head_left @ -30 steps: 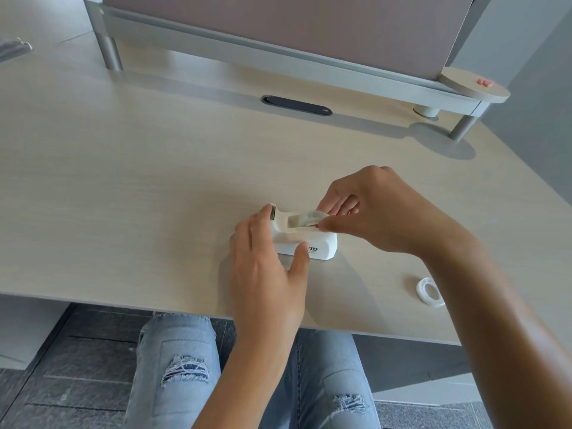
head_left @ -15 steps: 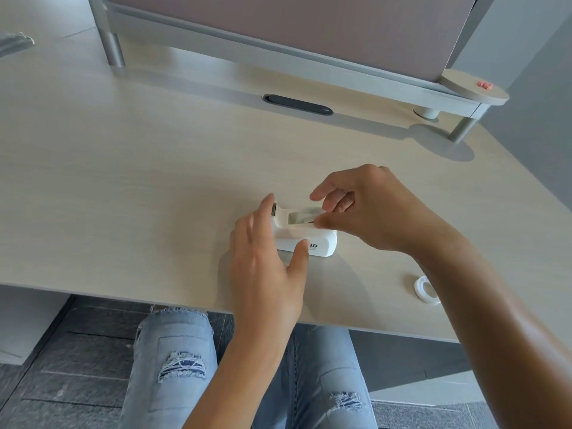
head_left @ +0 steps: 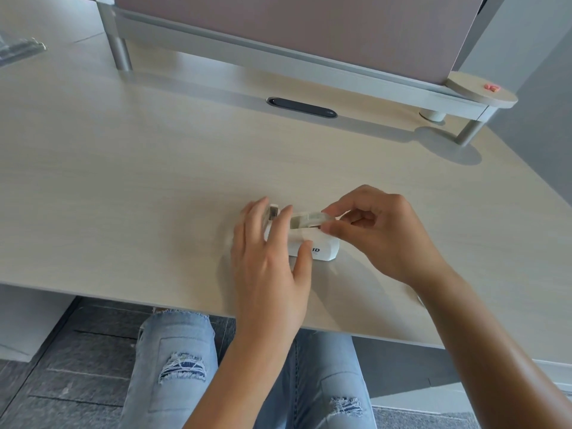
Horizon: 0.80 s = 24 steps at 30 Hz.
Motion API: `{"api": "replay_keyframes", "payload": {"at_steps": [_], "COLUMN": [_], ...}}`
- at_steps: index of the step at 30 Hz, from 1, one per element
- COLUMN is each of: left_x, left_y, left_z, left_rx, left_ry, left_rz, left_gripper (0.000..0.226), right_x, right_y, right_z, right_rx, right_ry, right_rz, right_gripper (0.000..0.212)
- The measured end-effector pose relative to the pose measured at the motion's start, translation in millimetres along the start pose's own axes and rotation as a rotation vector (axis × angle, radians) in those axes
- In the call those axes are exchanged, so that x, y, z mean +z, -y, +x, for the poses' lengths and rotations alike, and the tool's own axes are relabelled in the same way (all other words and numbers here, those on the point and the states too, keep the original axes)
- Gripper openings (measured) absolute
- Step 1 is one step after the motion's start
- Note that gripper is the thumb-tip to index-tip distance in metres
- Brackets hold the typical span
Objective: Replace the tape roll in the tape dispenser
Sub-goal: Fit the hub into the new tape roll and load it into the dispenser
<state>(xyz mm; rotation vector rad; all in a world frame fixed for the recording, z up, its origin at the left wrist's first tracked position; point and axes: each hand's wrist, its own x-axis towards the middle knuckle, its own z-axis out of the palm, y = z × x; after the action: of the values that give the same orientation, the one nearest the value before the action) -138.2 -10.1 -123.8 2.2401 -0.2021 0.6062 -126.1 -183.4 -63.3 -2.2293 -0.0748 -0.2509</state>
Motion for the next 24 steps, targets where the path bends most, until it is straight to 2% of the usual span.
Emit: {"api": "replay_keyframes", "payload": {"at_steps": [4, 9, 11, 14, 19, 24], "left_x": [1.5, 4.6, 6.8, 9.0, 10.0, 7.6], "left_y": [-1.3, -1.2, -1.9, -1.4, -1.5, -2.1], "left_z": [0.5, 2.5, 5.5, 7.0, 3.8, 3.5], "left_rx": [0.014, 0.050, 0.063, 0.073, 0.053, 0.019], "left_ry": [0.037, 0.025, 0.013, -0.001, 0.010, 0.028], "left_rz": [0.013, 0.015, 0.001, -0.031, -0.031, -0.067], "left_gripper": [0.045, 0.033, 0.030, 0.029, 0.034, 0.043], "right_x": [1.2, -5.1, -5.4, -5.4, -12.7, -16.2], "right_y": [-4.7, -9.0, -9.1, -5.4, 8.9, 32.3], "right_z": [-2.1, -7.0, -8.9, -9.5, 0.7, 19.3], "right_rx": [0.039, 0.090, 0.085, 0.053, -0.131, -0.063], "right_ry": [-0.008, -0.013, -0.020, -0.036, 0.029, 0.220], "right_rz": [0.081, 0.257, 0.250, 0.158, -0.194, -0.441], "right_gripper": [0.009, 0.010, 0.011, 0.010, 0.011, 0.008]}}
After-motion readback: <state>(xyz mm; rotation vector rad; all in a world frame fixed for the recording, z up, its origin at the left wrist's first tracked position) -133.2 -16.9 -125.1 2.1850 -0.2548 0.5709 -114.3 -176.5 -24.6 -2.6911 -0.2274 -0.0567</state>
